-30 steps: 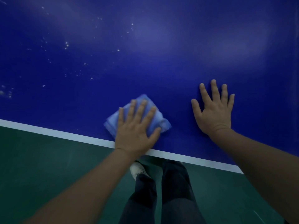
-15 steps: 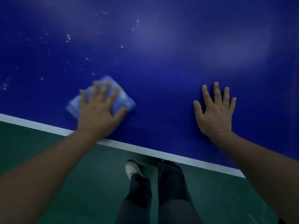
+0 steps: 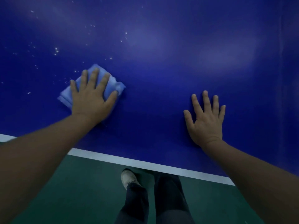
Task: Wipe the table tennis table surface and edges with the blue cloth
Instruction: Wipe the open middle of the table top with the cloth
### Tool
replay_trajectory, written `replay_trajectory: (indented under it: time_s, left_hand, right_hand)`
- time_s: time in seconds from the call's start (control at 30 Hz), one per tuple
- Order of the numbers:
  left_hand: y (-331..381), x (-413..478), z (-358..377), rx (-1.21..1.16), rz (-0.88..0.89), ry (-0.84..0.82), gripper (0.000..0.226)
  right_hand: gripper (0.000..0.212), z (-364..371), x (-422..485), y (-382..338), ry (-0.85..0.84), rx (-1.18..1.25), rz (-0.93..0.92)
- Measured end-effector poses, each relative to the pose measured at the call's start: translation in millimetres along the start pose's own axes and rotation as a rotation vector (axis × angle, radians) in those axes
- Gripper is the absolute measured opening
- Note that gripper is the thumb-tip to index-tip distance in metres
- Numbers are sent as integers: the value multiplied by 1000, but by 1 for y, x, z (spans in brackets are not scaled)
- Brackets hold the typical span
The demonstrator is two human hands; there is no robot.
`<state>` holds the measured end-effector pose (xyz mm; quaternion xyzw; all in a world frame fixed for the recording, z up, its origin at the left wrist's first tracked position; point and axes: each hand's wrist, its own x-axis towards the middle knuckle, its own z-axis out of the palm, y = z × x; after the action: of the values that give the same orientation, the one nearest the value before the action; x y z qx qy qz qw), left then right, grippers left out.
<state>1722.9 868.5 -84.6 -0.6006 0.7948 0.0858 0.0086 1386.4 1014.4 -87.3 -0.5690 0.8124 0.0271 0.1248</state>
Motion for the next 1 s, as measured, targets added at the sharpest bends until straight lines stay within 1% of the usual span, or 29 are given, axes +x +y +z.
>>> replay_trajectory:
  time_s: [0.03,0.07,0.1,0.17,0.2,0.23,0.27,0.3,0.37,0.4,0.43,0.47,0.5,0.57,0.63,0.67,0.7,0.73,0.77,0.83,0.87,0.9,0.93,0.97,1.0]
  left_hand:
    - [9,-4,2,9,-47,10,77]
    - [26,-17,8,27,22,19,76]
    - [45,-37,14,23,180,7,76]
    - [71,-79,24,18,589,-25,71]
    - [71,-82,24,61,731,-46,70]
    - [65,-70,21,88,804,-51,70]
    - [57,-52,18,97,766,-36,70]
    - [48,-33,15,74,632,-36,71]
    - [37,3,6,17,206,-9,73]
    - [42,13,6,6,42,0,74]
    - [56,15,8,6,-38,9,74]
    - [75,11,11,20,-36,20,74]
    - [94,1,14,16,42,23,74]
    - [120,-26,22,-8,312,14,72]
    - [117,-35,26,2,527,20,69]
    - [107,-26,24,4,587,19,69]
    - [96,-11,21,16,597,26,69]
    - [82,8,17,25,547,30,71]
    - [67,30,12,27,435,30,73]
    - [37,71,-1,18,116,22,77]
    - [28,85,-4,16,-5,27,77]
    - [24,93,-3,12,-77,40,77]
    - [27,96,-2,15,-95,47,76]
    - [35,92,0,28,-63,51,76]
    - [44,81,2,30,23,53,75]
  right_hand:
    - [71,0,0,0,1,0,1]
    - [71,-1,1,1,-2,1,0]
    - [71,-1,1,0,-9,0,-2]
    - [71,-1,1,0,-14,1,-1]
    - [71,-1,1,1,-9,2,1]
    - [71,-1,1,1,-9,2,2]
    - [71,-1,1,1,-12,2,-1]
    - [71,-1,1,1,-13,2,-4]
    - [71,-2,0,-1,-11,6,-11]
    - [71,-3,0,-2,-8,7,-13]
    - [71,-3,1,-2,-8,12,-12]
    - [71,-5,1,-2,-15,18,-11]
    - [72,-6,1,-3,-25,22,-11]
    - [73,-10,5,-4,-23,37,-40]
    - [71,-18,22,-10,13,67,-166]
    - [68,-21,38,-15,28,73,-253]
    - [65,-24,59,-22,38,69,-323]
    - [62,-28,85,-31,45,65,-354]
    - [60,-33,112,-40,45,68,-347]
    - [62,-36,155,-54,29,61,-247]
    - [65,-34,166,-58,34,41,-196]
    - [67,-31,172,-60,48,20,-168]
    - [69,-29,174,-61,65,11,-162]
    - [69,-28,173,-61,70,14,-165]
    - [69,-30,170,-61,66,22,-165]
